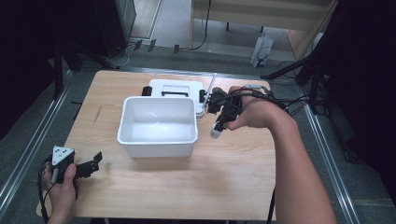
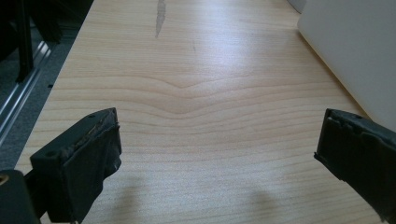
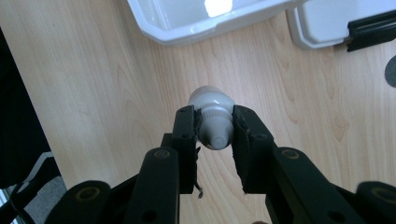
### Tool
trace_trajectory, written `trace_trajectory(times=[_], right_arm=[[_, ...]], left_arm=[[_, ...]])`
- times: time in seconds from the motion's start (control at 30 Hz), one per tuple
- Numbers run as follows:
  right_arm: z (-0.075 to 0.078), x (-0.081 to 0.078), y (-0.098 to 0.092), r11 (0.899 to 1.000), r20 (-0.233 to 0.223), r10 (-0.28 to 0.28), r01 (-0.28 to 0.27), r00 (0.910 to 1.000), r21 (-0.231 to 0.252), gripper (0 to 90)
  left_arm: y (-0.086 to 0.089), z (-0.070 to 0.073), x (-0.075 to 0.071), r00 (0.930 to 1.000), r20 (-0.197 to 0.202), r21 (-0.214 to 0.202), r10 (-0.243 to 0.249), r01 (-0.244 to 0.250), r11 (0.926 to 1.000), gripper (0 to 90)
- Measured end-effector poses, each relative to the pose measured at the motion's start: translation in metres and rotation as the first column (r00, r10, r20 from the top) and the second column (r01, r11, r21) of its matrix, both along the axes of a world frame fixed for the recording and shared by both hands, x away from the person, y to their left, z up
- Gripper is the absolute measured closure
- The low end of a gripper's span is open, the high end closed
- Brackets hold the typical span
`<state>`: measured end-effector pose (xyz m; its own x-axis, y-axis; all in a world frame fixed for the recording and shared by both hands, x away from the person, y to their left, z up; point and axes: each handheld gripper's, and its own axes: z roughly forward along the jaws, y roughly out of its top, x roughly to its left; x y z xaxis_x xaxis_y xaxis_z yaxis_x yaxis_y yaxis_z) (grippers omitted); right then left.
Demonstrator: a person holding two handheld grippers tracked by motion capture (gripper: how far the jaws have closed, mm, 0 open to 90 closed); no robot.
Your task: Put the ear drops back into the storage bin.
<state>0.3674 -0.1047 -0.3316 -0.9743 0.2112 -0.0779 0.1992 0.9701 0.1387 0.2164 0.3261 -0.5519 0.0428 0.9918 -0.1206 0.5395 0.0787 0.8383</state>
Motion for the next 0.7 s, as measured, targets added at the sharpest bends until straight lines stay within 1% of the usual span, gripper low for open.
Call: trace_trajectory(times=[0.03,0.07,0.1,0.13,0.27,0.37,0.53,0.57,0.63,0.67,0.7], right_arm=[[0.003,0.000,0.003,1.000,0.001,0.006,-0.006,1.0000,-0.001,72.4],[0.008,0.001,0.008,1.000,0.011,0.012,-0.012,0.9999,0.004,72.4],[0.008,0.001,0.008,1.000,0.011,0.012,-0.012,0.9999,0.004,72.4],[0.013,0.002,0.013,1.000,0.019,0.022,-0.022,0.9996,0.010,72.4],[0.018,0.003,0.020,0.999,0.026,0.029,-0.030,0.9992,0.019,72.4],[0.023,0.004,0.030,0.999,0.031,0.042,-0.043,0.9986,0.020,72.4],[0.025,0.004,0.045,0.997,0.035,0.064,-0.065,0.9973,0.037,72.4],[0.025,0.004,0.045,0.997,0.035,0.064,-0.065,0.9973,0.037,72.4],[0.024,0.005,0.052,0.996,0.044,0.074,-0.076,0.9963,0.043,72.4],[0.023,0.006,0.055,0.995,0.047,0.087,-0.089,0.9951,0.043,72.4],[0.023,0.006,0.055,0.995,0.047,0.087,-0.089,0.9951,0.043,72.4]], left_arm=[[0.000,0.000,0.000,1.0000,0.000,0.000,0.000,0.000,1.0000,0.7],[0.000,0.000,0.000,1.0000,0.000,0.000,0.000,0.000,1.0000,0.7],[0.000,0.000,0.000,1.0000,0.000,0.000,0.000,0.000,1.0000,0.7],[0.000,0.000,0.000,1.0000,0.001,0.000,0.001,-0.001,1.0000,0.7],[0.000,0.000,0.000,1.0000,0.001,0.001,0.001,-0.001,1.0000,0.7],[0.000,0.000,0.000,1.0000,0.002,0.001,0.002,-0.002,1.0000,0.7],[0.000,0.000,0.000,1.0000,0.001,0.002,0.001,-0.001,1.0000,0.7],[0.000,0.000,0.000,1.0000,0.001,0.001,0.001,-0.001,1.0000,0.7],[0.000,0.000,0.000,1.0000,0.001,0.001,0.000,0.000,1.0000,0.7],[0.000,0.000,0.000,1.0000,-0.001,0.002,-0.002,0.002,1.0000,0.7],[0.000,0.000,0.000,1.0000,-0.001,0.002,-0.002,0.002,1.0000,0.7]])
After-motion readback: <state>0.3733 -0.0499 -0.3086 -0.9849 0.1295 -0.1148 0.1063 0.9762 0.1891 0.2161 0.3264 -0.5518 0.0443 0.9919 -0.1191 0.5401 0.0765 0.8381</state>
